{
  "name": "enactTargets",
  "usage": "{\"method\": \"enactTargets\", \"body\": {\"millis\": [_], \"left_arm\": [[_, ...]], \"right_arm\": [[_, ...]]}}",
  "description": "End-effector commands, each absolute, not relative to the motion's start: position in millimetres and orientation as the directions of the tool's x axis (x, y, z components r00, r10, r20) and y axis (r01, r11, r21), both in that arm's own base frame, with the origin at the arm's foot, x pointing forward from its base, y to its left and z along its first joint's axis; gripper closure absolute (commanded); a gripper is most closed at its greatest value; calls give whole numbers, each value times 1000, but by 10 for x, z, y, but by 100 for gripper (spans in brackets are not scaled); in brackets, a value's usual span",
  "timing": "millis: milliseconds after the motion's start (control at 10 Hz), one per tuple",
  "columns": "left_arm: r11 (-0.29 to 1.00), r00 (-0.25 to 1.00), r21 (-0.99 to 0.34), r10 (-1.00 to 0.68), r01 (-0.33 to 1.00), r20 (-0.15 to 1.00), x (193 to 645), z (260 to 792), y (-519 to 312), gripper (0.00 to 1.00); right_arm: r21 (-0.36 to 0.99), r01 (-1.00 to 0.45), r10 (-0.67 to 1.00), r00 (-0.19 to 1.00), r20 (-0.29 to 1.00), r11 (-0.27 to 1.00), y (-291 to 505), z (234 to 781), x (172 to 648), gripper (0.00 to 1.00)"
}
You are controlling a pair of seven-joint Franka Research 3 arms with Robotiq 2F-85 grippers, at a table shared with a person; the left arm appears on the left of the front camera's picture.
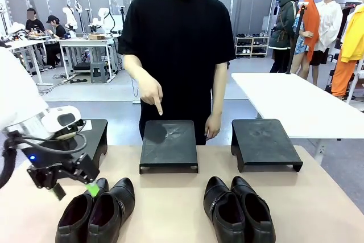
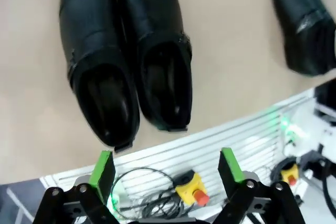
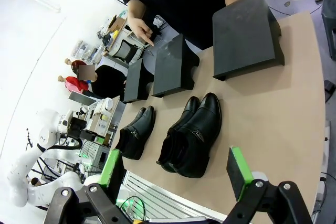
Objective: Place the shoes on the stand as instructed by the person.
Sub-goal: Pick up one pair of Shoes and place it on the Shoes Stand indicated by the person.
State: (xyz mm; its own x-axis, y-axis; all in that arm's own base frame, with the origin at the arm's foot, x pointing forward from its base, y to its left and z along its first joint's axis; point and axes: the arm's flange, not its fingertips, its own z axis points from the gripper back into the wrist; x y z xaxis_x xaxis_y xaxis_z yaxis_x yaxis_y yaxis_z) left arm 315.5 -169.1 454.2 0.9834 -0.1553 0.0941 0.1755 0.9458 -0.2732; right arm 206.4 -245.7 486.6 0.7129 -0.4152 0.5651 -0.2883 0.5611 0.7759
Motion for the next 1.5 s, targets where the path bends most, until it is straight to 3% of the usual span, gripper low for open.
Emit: {"method": "enactTargets", "body": {"millis": [0,500,1200,1300,1400], "left_arm": [[959,982,-250,-94,134,165,3073,4116,-1784,0],[994,992,-95,-50,61,116,3119,3736,-1748,0],[988,999,-143,-49,50,9,3192,3341,-1740,0],[986,995,-136,-97,98,19,3181,3341,-1749,36],[983,993,-142,-113,114,18,3177,3355,-1756,60]], "right_arm": [[768,-309,-412,700,583,561,-2465,4863,2064,0],[768,-309,-412,700,583,561,-2465,4863,2064,0],[768,-309,-412,700,583,561,-2465,4863,2064,0],[768,-309,-412,700,583,561,-2465,4863,2064,0],[768,-309,-412,700,583,561,-2465,4863,2064,0]]}}
